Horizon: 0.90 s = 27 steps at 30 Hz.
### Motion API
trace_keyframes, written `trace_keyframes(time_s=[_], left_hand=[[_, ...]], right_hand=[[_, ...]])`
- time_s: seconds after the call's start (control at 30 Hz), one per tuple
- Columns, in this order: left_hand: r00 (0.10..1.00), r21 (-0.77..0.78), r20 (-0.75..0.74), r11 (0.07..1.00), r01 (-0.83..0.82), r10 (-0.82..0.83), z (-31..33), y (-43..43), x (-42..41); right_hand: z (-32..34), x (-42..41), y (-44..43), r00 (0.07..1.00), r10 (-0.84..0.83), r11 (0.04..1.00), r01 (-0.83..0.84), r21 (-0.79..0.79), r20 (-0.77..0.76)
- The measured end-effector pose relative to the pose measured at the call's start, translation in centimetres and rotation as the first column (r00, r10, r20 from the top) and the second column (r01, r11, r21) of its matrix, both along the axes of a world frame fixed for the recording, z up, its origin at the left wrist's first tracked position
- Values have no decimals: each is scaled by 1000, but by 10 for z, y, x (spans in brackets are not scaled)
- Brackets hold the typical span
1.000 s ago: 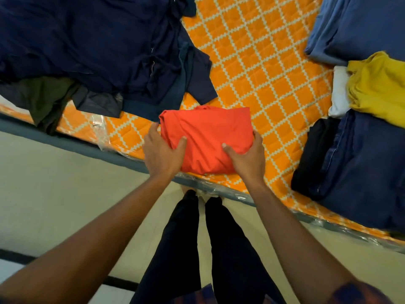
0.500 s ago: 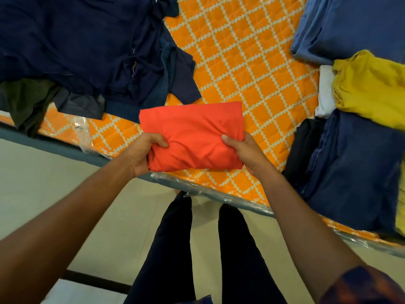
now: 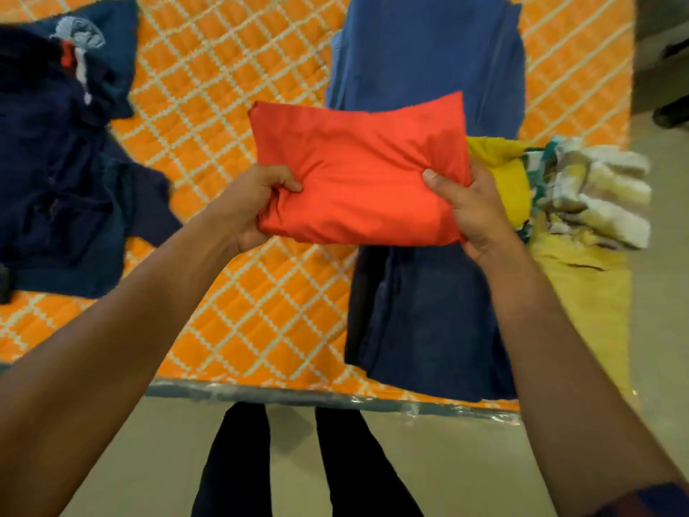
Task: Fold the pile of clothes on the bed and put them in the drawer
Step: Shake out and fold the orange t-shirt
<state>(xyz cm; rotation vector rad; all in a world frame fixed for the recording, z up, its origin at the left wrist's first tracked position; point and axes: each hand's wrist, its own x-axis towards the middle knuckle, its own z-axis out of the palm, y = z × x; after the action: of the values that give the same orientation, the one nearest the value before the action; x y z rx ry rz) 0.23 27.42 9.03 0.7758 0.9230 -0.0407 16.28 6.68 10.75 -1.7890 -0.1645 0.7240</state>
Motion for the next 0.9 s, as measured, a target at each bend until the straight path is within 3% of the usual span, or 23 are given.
trace_keyframes(time_s=[0.1, 0.2, 0.33, 0.5, 0.6, 0.67, 0.73, 0.83, 0.9], left_hand=[[993, 20, 100, 998, 57, -59, 6, -28, 76], [984, 103, 43, 980, 169, -174, -16, -67, 132], [969, 287, -196, 937, 200, -147, -73, -90, 150], [977, 288, -169, 941, 179, -134, -84, -94, 145], [967, 274, -207, 940, 204, -149, -85, -79, 136], [961, 292, -228, 931, 219, -154, -86, -65, 127], [961, 320, -232, 921, 220, -149, -84, -55, 115], [955, 420, -236, 868, 266, -179, -80, -33, 80], [936, 522, -253, 779, 346, -247, -81, -13, 48]], right_hand=[[19, 63, -38, 987, -129, 992, 128, 23, 95], [-3, 110, -74, 967, -199, 977, 208, -46, 161], [-68, 137, -93, 986, -41, 906, 105, -411, 160], [-84, 130, -97, 929, -24, 836, 221, -502, 369], [-82, 113, -96, 810, 63, 769, 334, -546, 584], [-75, 99, -88, 664, 179, 716, 418, -559, 726], [-68, 86, -74, 532, 257, 737, 433, -520, 807], [-68, 54, -31, 438, 341, 865, 201, -460, 832], [-74, 30, 3, 421, 448, 870, -2, -493, 789]])
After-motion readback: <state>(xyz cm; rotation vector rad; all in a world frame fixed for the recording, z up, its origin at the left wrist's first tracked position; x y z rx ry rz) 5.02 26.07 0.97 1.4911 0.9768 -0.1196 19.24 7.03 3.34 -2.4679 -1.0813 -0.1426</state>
